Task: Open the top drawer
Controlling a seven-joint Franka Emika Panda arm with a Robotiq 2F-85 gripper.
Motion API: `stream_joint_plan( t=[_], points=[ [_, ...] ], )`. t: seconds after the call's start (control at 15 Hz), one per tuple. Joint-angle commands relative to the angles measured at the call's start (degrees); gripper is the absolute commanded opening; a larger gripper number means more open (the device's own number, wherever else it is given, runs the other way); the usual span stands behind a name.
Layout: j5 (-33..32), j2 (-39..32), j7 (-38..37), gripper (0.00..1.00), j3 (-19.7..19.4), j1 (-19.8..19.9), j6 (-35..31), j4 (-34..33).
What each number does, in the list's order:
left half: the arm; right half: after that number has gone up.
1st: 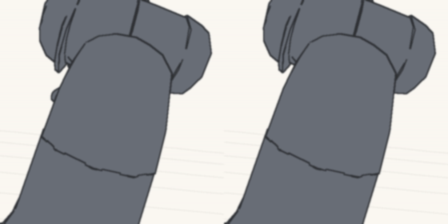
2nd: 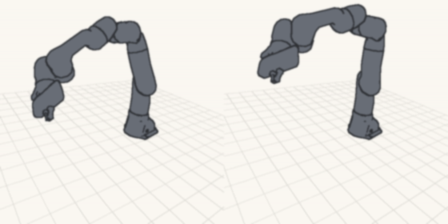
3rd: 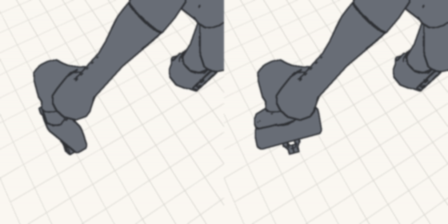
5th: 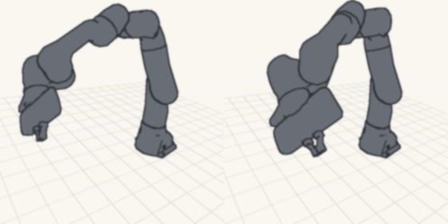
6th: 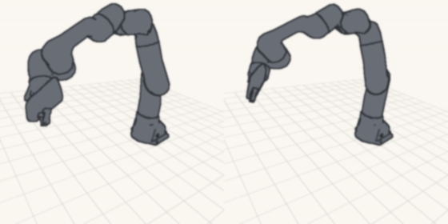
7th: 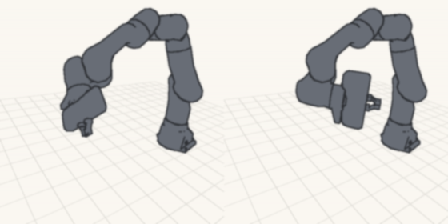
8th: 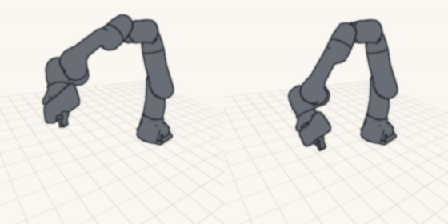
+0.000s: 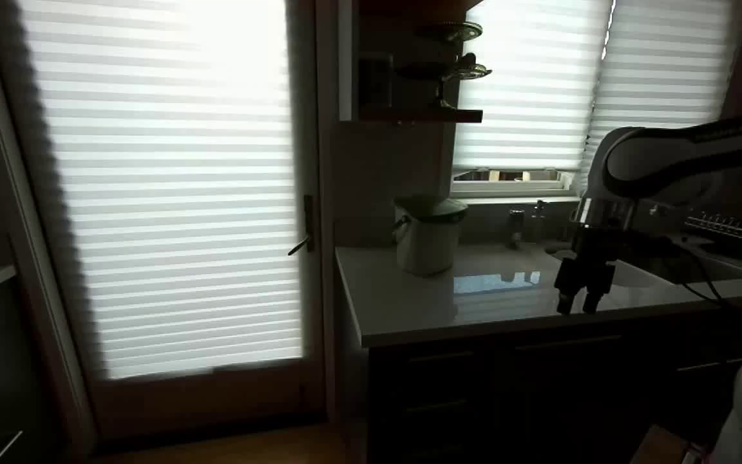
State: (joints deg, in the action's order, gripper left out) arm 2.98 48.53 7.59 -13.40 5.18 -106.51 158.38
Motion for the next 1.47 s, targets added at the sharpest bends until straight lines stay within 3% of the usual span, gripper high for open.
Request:
stream_joint_plan(
  t=[0.0, 0.73, 1.07, 1.4],
  points=[
    [0.62, -0.24, 0.61, 1.0, 0.81, 0.91, 0.14, 0.25],
    [0.63, -0.52, 0.62, 1.0, 0.84, 0.92, 0.14, 0.85],
    [-2.33, -1.73, -4.23, 1.0, 12.72, -3.06, -3.92, 0.09],
    [-6.5, -5.94, -11.91, 1.0, 25.16, -6.73, -12.29, -0.11]
  ],
)
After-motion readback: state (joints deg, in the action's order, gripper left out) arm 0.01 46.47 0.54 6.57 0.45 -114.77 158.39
